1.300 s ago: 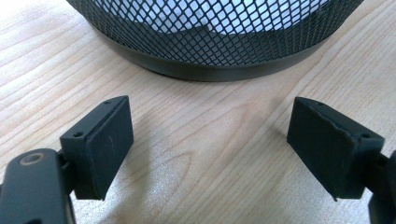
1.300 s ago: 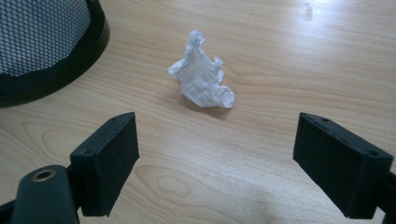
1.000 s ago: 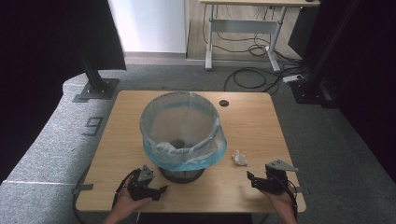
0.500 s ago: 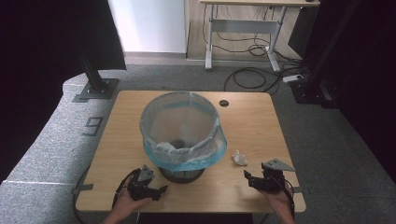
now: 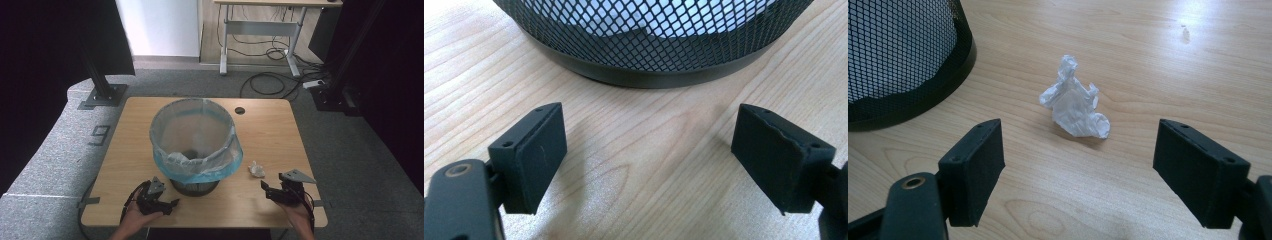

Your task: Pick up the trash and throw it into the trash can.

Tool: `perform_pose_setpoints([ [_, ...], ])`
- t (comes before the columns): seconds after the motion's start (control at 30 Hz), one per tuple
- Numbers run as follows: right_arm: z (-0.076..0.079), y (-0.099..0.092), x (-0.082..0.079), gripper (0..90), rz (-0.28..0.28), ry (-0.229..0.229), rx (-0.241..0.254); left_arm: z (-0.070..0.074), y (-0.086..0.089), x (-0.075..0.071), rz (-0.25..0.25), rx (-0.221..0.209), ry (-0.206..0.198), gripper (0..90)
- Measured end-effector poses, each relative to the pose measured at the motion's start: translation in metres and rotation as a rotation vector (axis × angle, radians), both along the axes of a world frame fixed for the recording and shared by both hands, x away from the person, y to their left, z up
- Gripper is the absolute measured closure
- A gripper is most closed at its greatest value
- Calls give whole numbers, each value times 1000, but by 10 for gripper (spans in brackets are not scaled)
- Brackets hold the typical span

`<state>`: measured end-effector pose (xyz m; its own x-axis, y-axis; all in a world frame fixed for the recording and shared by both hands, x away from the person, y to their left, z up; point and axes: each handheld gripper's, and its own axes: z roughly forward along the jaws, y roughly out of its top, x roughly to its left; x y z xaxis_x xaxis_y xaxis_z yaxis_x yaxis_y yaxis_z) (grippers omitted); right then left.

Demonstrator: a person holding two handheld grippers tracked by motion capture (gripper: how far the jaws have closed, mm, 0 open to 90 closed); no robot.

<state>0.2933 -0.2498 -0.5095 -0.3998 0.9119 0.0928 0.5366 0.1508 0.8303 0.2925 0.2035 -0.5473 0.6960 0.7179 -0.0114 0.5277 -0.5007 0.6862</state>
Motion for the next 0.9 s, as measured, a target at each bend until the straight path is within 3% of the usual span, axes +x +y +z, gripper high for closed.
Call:
perform_pose_setpoints([
  [0.9, 0, 11, 13, 231, -1, -50, -7, 0, 0, 0, 0, 0, 0, 144],
])
